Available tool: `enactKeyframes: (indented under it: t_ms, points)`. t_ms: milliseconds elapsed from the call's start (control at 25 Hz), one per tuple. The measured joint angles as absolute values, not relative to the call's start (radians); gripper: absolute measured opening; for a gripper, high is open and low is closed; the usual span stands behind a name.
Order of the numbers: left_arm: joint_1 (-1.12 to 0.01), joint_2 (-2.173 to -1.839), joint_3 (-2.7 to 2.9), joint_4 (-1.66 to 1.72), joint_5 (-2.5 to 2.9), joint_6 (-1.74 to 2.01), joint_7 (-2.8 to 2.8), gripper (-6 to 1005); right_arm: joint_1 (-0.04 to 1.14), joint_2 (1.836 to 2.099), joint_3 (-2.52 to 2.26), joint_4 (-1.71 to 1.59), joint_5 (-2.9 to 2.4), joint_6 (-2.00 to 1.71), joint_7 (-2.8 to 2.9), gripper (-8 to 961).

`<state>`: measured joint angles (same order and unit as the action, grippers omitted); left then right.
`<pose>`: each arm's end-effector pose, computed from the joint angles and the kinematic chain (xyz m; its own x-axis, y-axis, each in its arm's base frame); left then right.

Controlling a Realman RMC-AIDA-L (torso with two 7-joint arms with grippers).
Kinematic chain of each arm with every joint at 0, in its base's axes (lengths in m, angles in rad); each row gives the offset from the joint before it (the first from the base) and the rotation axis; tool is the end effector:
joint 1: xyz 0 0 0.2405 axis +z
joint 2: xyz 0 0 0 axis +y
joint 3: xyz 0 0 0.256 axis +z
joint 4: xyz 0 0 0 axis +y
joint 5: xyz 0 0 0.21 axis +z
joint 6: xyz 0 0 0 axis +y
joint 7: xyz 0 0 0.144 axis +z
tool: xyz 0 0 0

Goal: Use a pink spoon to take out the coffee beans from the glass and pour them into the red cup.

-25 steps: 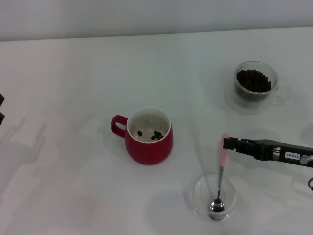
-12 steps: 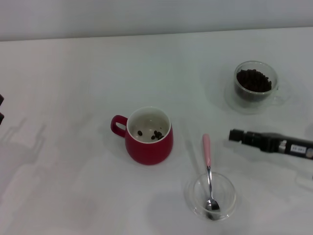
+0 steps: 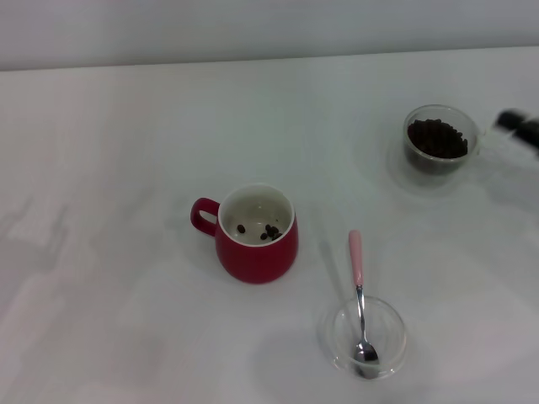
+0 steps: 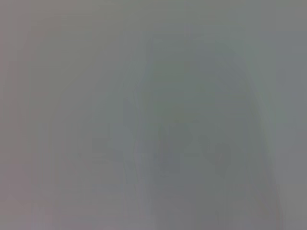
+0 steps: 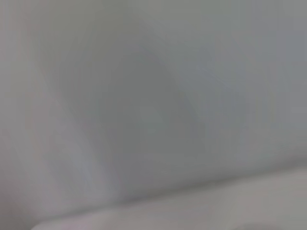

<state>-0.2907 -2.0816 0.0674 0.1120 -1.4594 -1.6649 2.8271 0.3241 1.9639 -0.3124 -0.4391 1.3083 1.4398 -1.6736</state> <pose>-0.3361 0.2494 0.0160 0.7048 -0.2528 0.6629 0.5598 -0.3759 -0.7385 0.3779 0.2860 0.0740 0.3455 -0.4229 -0.8377 -0.9068 -0.3803 -0.1820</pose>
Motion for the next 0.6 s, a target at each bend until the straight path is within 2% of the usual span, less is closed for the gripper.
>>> enactKeyframes:
  t_ms: [400, 600]
  points:
    - [-0.312, -2.084, 0.068, 0.052, -1.598, -1.666, 2.827, 521, 0.324, 1.997, 0.097, -0.341, 1.531, 1.288, -2.161, 211]
    - [-0.318, -2.084, 0.068, 0.009, -1.689, -1.671, 2.827, 524, 0.336, 1.997, 0.099, -0.311, 1.685, 1.223, -2.342, 211]
